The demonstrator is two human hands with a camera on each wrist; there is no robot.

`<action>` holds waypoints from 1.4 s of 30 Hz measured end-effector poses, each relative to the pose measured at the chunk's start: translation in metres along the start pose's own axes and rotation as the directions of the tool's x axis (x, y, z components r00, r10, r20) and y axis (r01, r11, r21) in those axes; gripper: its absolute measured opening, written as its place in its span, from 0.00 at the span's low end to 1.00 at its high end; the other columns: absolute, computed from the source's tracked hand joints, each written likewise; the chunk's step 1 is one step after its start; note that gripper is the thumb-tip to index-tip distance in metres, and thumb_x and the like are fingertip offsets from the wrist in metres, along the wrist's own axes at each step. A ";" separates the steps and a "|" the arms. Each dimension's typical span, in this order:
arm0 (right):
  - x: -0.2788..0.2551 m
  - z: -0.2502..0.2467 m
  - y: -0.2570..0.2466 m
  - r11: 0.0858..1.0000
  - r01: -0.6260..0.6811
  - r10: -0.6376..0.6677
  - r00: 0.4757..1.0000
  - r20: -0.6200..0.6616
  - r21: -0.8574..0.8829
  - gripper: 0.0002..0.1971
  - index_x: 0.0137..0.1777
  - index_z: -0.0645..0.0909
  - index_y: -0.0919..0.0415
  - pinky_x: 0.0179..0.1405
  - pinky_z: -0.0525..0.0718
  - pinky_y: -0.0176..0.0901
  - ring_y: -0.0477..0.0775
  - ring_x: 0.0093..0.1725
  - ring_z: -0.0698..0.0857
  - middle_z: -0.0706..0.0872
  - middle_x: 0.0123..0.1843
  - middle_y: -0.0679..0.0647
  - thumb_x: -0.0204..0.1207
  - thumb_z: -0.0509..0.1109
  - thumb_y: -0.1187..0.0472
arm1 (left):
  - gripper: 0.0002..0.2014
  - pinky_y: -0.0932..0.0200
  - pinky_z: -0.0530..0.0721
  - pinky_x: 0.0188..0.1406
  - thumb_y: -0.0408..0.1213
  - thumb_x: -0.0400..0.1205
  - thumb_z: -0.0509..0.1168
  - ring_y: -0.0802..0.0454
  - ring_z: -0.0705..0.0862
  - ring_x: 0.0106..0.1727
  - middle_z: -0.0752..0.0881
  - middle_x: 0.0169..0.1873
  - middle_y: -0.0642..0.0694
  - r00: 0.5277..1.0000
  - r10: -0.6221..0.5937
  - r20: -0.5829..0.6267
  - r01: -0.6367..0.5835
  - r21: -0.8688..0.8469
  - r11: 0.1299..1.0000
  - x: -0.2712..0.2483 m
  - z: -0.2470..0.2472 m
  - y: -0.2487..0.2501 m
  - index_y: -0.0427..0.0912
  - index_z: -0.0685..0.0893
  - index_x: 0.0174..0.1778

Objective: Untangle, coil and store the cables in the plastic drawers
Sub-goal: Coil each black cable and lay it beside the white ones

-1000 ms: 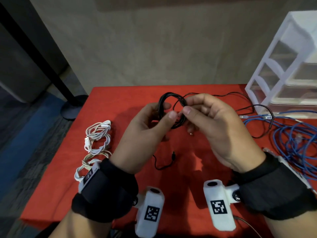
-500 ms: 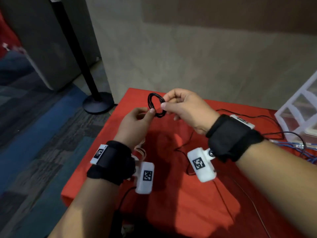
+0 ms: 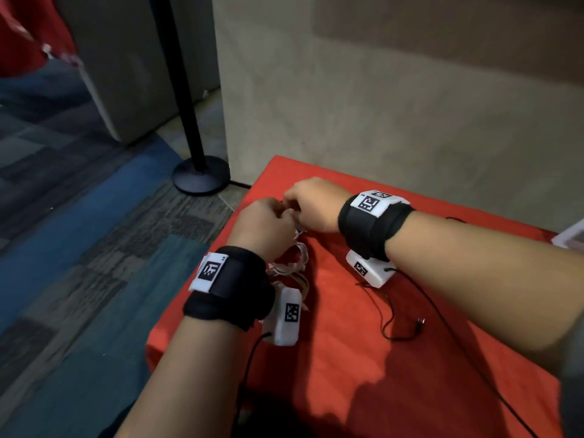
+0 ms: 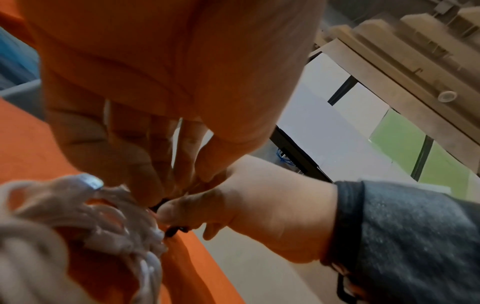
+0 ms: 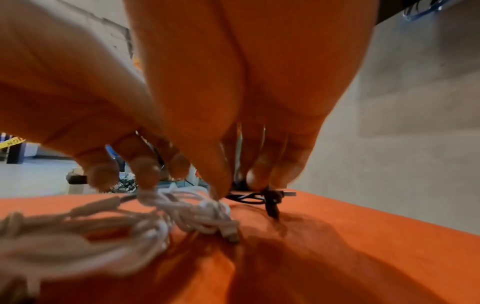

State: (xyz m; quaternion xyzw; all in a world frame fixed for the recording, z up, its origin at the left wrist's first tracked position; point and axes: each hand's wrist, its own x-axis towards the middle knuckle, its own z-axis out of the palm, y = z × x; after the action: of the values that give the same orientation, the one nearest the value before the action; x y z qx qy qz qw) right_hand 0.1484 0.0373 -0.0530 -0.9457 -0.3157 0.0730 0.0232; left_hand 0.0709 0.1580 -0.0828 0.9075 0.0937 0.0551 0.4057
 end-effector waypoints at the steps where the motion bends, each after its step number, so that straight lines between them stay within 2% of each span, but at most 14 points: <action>1: -0.001 -0.002 0.000 1.000 -0.008 0.007 0.999 0.046 0.010 0.08 0.53 0.88 0.50 0.42 0.73 0.41 0.58 0.52 0.86 0.88 0.48 0.50 0.78 0.70 0.61 | 0.12 0.54 0.81 0.48 0.45 0.84 0.65 0.41 0.88 0.56 0.92 0.51 0.41 1.000 -0.006 0.019 0.006 0.001 1.000 -0.001 0.000 0.000 0.44 0.89 0.55; 6: -0.027 -0.027 0.017 0.976 -0.051 0.051 0.999 0.008 0.212 0.12 0.64 0.88 0.55 0.56 0.83 0.44 0.55 0.56 0.87 0.91 0.57 0.52 0.81 0.73 0.60 | 0.12 0.53 0.82 0.53 0.46 0.86 0.65 0.41 0.87 0.59 0.92 0.53 0.41 1.000 0.013 0.022 -0.013 0.025 1.000 -0.006 0.000 0.007 0.45 0.89 0.56; 12: -0.124 -0.053 0.073 0.918 -0.110 0.152 0.985 -0.082 0.381 0.06 0.56 0.90 0.52 0.59 0.83 0.41 0.50 0.51 0.89 0.92 0.51 0.47 0.82 0.73 0.58 | 0.07 0.56 0.82 0.48 0.48 0.83 0.66 0.50 0.89 0.48 0.91 0.42 0.54 0.964 0.250 0.091 -0.245 -0.064 0.967 -0.026 0.009 0.042 0.52 0.88 0.48; 15: -0.182 -0.038 0.093 0.902 -0.196 0.220 0.975 -0.020 0.385 0.04 0.52 0.90 0.51 0.57 0.86 0.48 0.48 0.47 0.89 0.92 0.46 0.44 0.82 0.73 0.55 | 0.09 0.64 0.83 0.54 0.43 0.81 0.67 0.59 0.88 0.49 0.90 0.47 0.57 0.834 0.392 0.389 -0.404 -0.056 0.913 -0.049 0.021 0.062 0.57 0.89 0.55; 17: -0.214 -0.022 0.098 0.866 -0.278 0.275 0.959 0.068 0.417 0.04 0.50 0.89 0.47 0.47 0.87 0.48 0.44 0.37 0.86 0.91 0.40 0.43 0.82 0.73 0.51 | 0.14 0.60 0.82 0.63 0.44 0.77 0.68 0.58 0.87 0.55 0.88 0.54 0.56 0.701 0.416 0.579 -0.538 0.046 0.842 -0.060 0.035 0.067 0.56 0.90 0.58; 19: -0.238 -0.010 0.094 0.801 -0.302 0.278 0.952 0.127 0.516 0.04 0.50 0.88 0.48 0.44 0.87 0.48 0.44 0.35 0.85 0.91 0.40 0.48 0.82 0.74 0.51 | 0.15 0.57 0.83 0.63 0.48 0.75 0.66 0.57 0.87 0.56 0.89 0.53 0.57 0.642 0.385 0.663 -0.598 0.120 0.793 -0.066 0.046 0.068 0.56 0.91 0.55; 22: -0.259 0.002 0.077 0.564 -0.280 0.252 0.954 0.160 0.777 0.13 0.64 0.83 0.54 0.39 0.85 0.45 0.51 0.37 0.88 0.90 0.53 0.57 0.82 0.75 0.57 | 0.11 0.58 0.83 0.57 0.50 0.78 0.67 0.59 0.87 0.51 0.91 0.49 0.58 0.659 0.400 0.637 -0.584 0.098 0.806 -0.073 0.055 0.080 0.59 0.91 0.53; 24: -0.265 0.006 0.068 0.398 -0.264 0.213 0.958 0.191 0.879 0.18 0.69 0.77 0.55 0.37 0.86 0.46 0.55 0.35 0.89 0.89 0.50 0.56 0.82 0.75 0.61 | 0.08 0.59 0.83 0.52 0.44 0.82 0.68 0.61 0.87 0.45 0.92 0.44 0.56 0.662 0.480 0.576 -0.588 0.002 0.809 -0.082 0.060 0.094 0.56 0.91 0.52; 27: -0.271 0.007 0.070 0.393 -0.180 0.235 0.968 0.091 0.902 0.02 0.52 0.80 0.62 0.34 0.83 0.47 0.55 0.29 0.86 0.88 0.35 0.59 0.84 0.71 0.65 | 0.08 0.54 0.82 0.41 0.46 0.82 0.65 0.62 0.83 0.35 0.88 0.33 0.58 0.672 0.547 0.499 -0.529 -0.193 0.826 -0.088 0.061 0.109 0.50 0.89 0.46; 29: -0.277 0.003 0.082 0.417 -0.130 0.330 0.944 -0.017 0.900 0.05 0.46 0.81 0.64 0.31 0.79 0.45 0.56 0.28 0.82 0.87 0.31 0.58 0.85 0.70 0.65 | 0.11 0.51 0.77 0.35 0.46 0.84 0.65 0.57 0.78 0.32 0.82 0.29 0.54 0.693 0.545 0.472 -0.416 -0.356 0.837 -0.084 0.055 0.111 0.45 0.87 0.44; 33: -0.288 -0.001 0.101 0.351 -0.007 0.441 0.883 -0.159 0.936 0.05 0.47 0.84 0.64 0.33 0.84 0.45 0.59 0.28 0.85 0.89 0.32 0.62 0.84 0.71 0.64 | 0.11 0.58 0.75 0.36 0.38 0.89 0.63 0.54 0.77 0.32 0.79 0.28 0.45 0.706 0.565 0.427 -0.348 -0.486 0.801 -0.081 0.046 0.110 0.43 0.88 0.43; 36: -0.286 0.006 0.112 0.535 -0.022 0.518 0.798 -0.307 0.845 0.06 0.46 0.84 0.58 0.37 0.88 0.61 0.59 0.28 0.87 0.89 0.31 0.58 0.85 0.70 0.63 | 0.11 0.59 0.77 0.36 0.39 0.89 0.63 0.53 0.79 0.30 0.80 0.26 0.41 0.689 0.559 0.462 -0.372 -0.437 0.819 -0.079 0.049 0.107 0.44 0.88 0.44; 38: -0.289 0.006 0.129 0.604 -0.060 0.599 0.692 -0.403 0.795 0.07 0.44 0.83 0.55 0.37 0.86 0.68 0.56 0.27 0.85 0.87 0.29 0.55 0.85 0.70 0.63 | 0.11 0.56 0.78 0.35 0.43 0.88 0.65 0.52 0.80 0.30 0.82 0.28 0.37 0.727 0.533 0.433 -0.373 -0.403 0.836 -0.073 0.048 0.102 0.44 0.87 0.43; 42: -0.315 -0.010 0.173 0.505 -0.052 0.803 0.394 -0.447 0.862 0.11 0.42 0.80 0.50 0.34 0.85 0.62 0.52 0.22 0.81 0.84 0.27 0.51 0.86 0.66 0.64 | 0.16 0.44 0.85 0.36 0.54 0.84 0.64 0.47 0.80 0.29 0.81 0.28 0.39 0.813 0.449 0.372 -0.336 -0.331 0.882 -0.061 0.037 0.090 0.44 0.87 0.45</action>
State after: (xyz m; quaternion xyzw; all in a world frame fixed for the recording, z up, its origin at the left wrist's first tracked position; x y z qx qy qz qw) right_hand 0.0041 -0.2905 -0.0194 -0.8087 0.0858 -0.2536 0.5238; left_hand 0.0294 0.0595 -0.0411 0.8373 -0.1982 -0.0557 0.5066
